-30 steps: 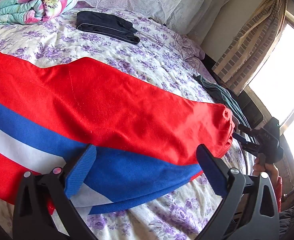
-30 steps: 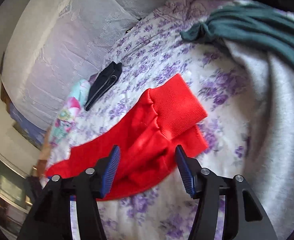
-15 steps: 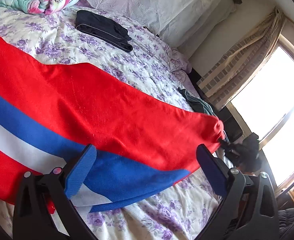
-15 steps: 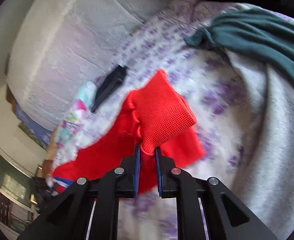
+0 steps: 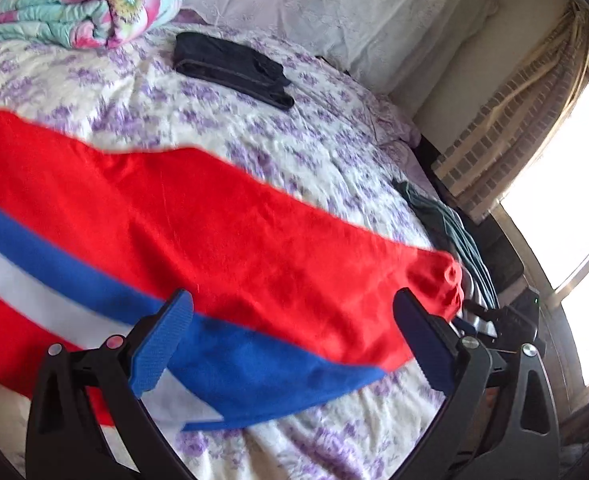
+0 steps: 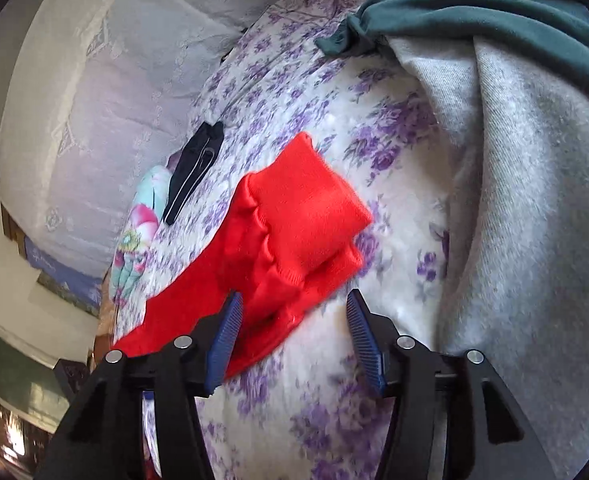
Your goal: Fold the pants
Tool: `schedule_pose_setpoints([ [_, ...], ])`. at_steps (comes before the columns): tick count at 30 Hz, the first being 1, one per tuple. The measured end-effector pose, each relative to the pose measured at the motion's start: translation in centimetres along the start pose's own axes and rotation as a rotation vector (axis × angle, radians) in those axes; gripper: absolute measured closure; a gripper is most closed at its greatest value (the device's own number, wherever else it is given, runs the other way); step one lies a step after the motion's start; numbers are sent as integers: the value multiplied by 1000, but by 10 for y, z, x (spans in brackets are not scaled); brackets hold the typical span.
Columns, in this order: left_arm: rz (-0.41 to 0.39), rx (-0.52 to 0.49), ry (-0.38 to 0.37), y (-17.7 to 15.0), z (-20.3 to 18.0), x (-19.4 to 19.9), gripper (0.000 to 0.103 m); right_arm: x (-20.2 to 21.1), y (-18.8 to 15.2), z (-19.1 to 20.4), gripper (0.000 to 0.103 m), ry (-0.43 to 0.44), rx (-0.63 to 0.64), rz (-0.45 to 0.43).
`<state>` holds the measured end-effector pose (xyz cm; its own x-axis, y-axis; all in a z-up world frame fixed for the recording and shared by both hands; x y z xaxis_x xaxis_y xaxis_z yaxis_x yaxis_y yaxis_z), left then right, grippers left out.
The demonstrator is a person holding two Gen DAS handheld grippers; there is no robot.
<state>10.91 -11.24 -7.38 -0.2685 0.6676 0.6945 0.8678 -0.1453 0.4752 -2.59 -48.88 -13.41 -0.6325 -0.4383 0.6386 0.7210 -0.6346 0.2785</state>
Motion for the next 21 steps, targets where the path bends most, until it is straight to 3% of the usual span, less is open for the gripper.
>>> schedule_pose_setpoints([
  [2, -45, 8, 26, 17, 1, 10, 5, -6, 3, 7, 33, 11, 21, -5],
  [5, -58, 10, 120, 28, 11, 13, 5, -7, 4, 16, 30, -37, 75, 4],
  [8, 82, 45, 219, 9, 41, -23, 5, 36, 9, 13, 30, -94, 67, -177],
  [10, 62, -80, 310, -4, 31, -24, 5, 66, 13, 27, 30, -177, 148, -294],
  [12, 46, -111, 335, -11, 23, -20, 5, 71, 13, 57, 31, -219, 263, -307],
  [15, -49, -108, 323, -13, 20, 2, 5, 27, 7, 125, 34, -175, 489, -182],
  [17, -117, -74, 312, -10, 26, 24, 5, -24, -3, 174, 53, -121, 629, -57],
  [19, -172, -10, 357, -4, 46, 49, 5, -80, -15, 219, 72, -35, 718, 84],
  [21, -186, 80, 377, -4, 74, 64, 5, -132, -26, 258, 76, 21, 768, 206],
])
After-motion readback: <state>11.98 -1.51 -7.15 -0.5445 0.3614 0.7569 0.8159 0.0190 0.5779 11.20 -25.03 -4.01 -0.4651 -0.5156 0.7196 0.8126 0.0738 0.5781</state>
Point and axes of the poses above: each gripper's, at about its wrist camera, not at the fingertips, and x roughly against the way its jaws point, z to its left, y to its top, the point moved 6 cm from there along -x, roughly the way its jaws point, and after that the axes turned 15 degrees about z, right-handed, at the moved point
